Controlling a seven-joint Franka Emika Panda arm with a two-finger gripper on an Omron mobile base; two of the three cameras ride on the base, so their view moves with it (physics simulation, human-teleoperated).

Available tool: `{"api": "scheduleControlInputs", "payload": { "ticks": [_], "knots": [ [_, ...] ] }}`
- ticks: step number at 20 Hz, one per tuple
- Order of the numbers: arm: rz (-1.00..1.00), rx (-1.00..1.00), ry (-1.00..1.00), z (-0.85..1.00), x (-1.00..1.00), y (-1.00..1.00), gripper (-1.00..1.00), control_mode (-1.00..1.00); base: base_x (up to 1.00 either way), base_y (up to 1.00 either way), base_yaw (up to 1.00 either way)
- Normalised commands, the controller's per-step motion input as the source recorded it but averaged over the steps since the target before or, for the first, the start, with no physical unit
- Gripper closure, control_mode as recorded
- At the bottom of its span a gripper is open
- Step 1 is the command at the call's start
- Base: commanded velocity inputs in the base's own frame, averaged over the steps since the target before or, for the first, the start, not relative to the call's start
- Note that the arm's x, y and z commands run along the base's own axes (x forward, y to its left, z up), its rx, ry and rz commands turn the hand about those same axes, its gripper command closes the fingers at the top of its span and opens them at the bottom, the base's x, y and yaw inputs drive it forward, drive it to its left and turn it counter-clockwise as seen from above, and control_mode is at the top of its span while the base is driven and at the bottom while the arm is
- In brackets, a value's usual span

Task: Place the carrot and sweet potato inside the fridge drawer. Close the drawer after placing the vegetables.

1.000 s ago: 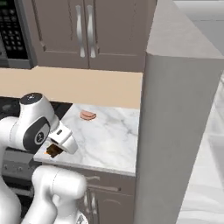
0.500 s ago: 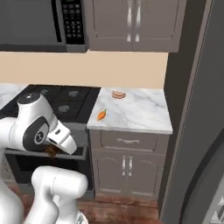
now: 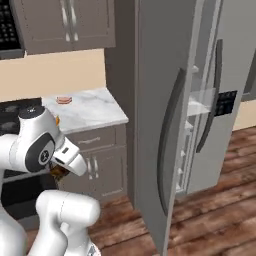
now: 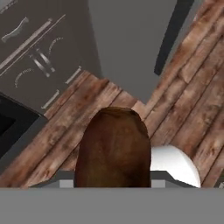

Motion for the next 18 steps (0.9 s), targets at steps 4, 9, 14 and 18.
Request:
{"api": "scheduleControlInputs", "payload": {
  "ticks": [4, 9, 14, 18],
  "knots": [
    [0.00, 0.00, 0.00, 0.00, 0.00, 0.00, 1.00, 1.00, -0.01, -0.26, -0.65],
    [0.00, 0.00, 0.00, 0.00, 0.00, 0.00, 1.00, 1.00, 0.00, -0.97, -0.39],
    [0.00, 0.00, 0.00, 0.00, 0.00, 0.00, 1.00, 1.00, 0.00, -1.00, -0.39],
    [0.00, 0.00, 0.00, 0.00, 0.00, 0.00, 1.00, 1.00, 0.18, -0.86, -0.36]
  ]
}}
